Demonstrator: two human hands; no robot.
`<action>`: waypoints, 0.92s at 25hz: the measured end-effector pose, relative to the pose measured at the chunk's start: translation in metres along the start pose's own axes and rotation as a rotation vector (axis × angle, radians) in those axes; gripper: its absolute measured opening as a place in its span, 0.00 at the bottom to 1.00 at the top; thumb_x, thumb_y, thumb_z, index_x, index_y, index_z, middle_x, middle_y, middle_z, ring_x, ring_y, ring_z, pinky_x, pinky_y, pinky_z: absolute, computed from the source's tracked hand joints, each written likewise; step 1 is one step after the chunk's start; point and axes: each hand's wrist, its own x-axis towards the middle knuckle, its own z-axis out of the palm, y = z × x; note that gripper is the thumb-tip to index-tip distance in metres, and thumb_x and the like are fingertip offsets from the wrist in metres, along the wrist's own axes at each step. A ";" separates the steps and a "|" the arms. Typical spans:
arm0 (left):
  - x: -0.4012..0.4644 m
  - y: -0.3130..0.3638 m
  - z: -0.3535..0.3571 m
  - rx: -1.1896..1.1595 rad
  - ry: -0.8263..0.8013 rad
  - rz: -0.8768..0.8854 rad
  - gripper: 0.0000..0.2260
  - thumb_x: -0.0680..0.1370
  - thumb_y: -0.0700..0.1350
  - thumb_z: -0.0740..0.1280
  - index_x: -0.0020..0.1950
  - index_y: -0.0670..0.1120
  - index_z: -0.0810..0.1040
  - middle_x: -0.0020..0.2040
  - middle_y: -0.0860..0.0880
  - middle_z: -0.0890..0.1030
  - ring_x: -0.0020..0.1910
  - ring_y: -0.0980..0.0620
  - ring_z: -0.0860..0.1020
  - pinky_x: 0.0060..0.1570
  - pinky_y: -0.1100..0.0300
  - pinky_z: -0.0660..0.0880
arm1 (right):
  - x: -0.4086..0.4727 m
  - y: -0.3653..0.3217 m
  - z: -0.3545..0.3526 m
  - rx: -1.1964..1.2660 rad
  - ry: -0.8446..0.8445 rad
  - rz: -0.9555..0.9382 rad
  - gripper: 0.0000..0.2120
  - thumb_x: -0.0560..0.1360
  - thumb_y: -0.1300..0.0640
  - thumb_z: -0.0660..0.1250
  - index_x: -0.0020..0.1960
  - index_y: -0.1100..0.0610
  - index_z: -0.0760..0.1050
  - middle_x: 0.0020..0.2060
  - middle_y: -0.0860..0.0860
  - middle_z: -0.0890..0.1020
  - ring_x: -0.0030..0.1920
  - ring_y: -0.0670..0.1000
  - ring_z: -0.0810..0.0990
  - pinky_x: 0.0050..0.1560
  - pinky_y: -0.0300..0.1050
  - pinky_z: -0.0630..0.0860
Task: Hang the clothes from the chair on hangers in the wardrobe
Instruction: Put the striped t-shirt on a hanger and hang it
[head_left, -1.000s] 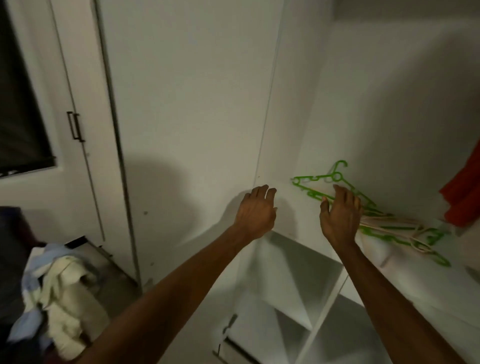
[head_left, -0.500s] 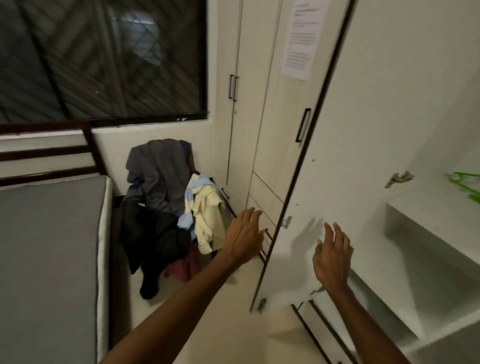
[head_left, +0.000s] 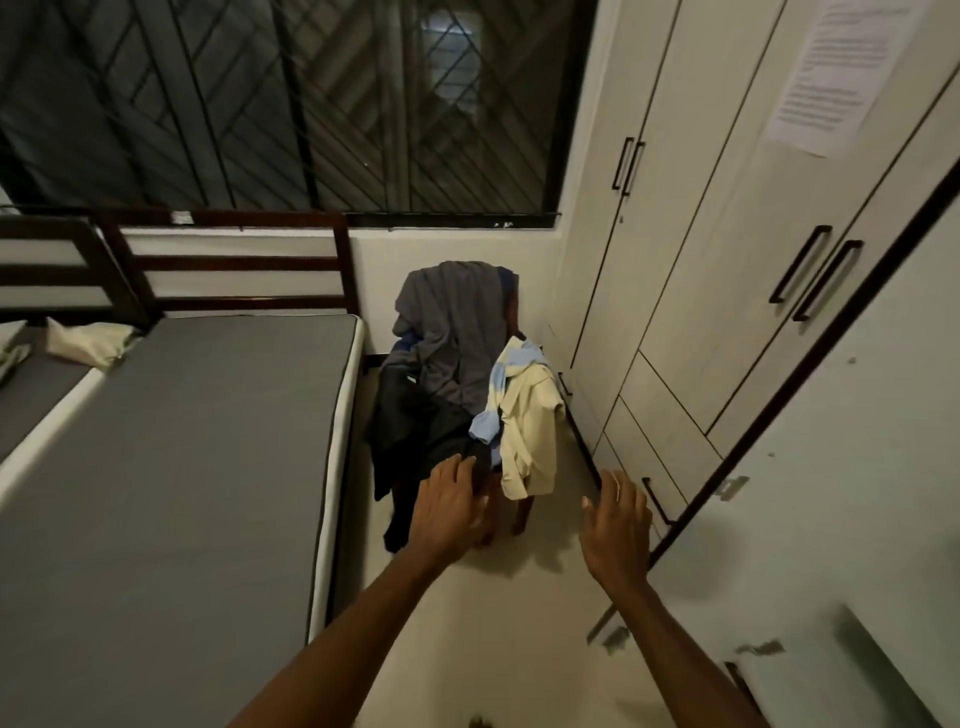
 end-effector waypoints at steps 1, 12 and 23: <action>0.003 -0.011 0.004 0.006 -0.008 -0.020 0.29 0.82 0.56 0.62 0.80 0.47 0.62 0.77 0.44 0.65 0.76 0.44 0.65 0.70 0.50 0.65 | 0.007 -0.005 0.014 0.014 -0.010 -0.010 0.21 0.81 0.54 0.64 0.71 0.61 0.72 0.68 0.61 0.74 0.65 0.62 0.73 0.60 0.58 0.74; 0.156 -0.073 0.039 0.026 -0.118 -0.167 0.29 0.82 0.55 0.64 0.79 0.45 0.62 0.76 0.44 0.68 0.70 0.44 0.73 0.67 0.51 0.70 | 0.131 -0.034 0.154 0.128 -0.207 0.050 0.23 0.72 0.60 0.72 0.66 0.62 0.73 0.61 0.60 0.78 0.59 0.61 0.75 0.58 0.57 0.76; 0.291 -0.119 0.074 -0.021 -0.213 -0.210 0.26 0.82 0.53 0.65 0.77 0.45 0.65 0.73 0.44 0.71 0.69 0.44 0.74 0.68 0.49 0.71 | 0.245 -0.054 0.233 0.115 -0.337 0.195 0.21 0.74 0.59 0.73 0.65 0.63 0.74 0.60 0.60 0.79 0.59 0.62 0.77 0.57 0.57 0.78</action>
